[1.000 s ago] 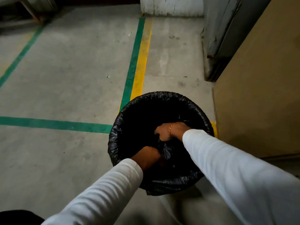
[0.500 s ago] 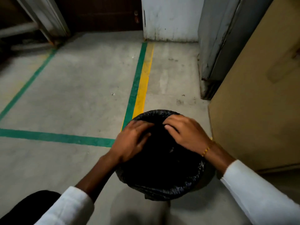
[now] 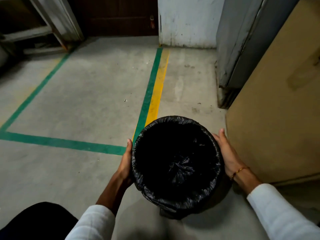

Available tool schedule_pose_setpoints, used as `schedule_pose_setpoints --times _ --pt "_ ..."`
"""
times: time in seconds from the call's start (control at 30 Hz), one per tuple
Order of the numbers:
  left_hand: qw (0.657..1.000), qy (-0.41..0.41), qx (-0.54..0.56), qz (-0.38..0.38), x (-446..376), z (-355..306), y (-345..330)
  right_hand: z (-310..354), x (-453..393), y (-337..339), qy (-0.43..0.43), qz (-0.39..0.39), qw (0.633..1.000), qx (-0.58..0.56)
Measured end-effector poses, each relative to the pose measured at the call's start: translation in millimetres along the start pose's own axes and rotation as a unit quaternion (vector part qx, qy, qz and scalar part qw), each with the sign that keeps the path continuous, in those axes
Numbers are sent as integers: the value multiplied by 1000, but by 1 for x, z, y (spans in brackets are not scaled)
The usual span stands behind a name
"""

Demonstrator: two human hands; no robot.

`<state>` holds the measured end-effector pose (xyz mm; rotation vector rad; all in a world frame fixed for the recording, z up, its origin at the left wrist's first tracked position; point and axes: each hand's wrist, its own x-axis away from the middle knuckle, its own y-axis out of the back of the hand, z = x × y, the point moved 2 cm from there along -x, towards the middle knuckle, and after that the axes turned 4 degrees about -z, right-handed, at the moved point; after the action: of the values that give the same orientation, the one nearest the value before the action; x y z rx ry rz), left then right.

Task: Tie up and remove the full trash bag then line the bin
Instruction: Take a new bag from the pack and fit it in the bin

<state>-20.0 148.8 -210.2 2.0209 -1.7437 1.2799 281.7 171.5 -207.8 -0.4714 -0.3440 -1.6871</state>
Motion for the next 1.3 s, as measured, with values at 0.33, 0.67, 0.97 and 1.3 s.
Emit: schedule_pose_setpoints --times 0.33,0.67,0.97,1.3 --pt "962 -127 -242 -21 -7 30 34 -32 17 8 -49 -9 997 64" --pt "970 -159 -130 -133 -38 47 39 -59 -13 15 -94 -46 994 16" --pt "934 64 -333 -108 -6 47 57 -49 4 20 -124 -88 988 35" --pt "911 -57 -403 -68 -40 44 70 -43 17 7 -151 -56 982 -103"
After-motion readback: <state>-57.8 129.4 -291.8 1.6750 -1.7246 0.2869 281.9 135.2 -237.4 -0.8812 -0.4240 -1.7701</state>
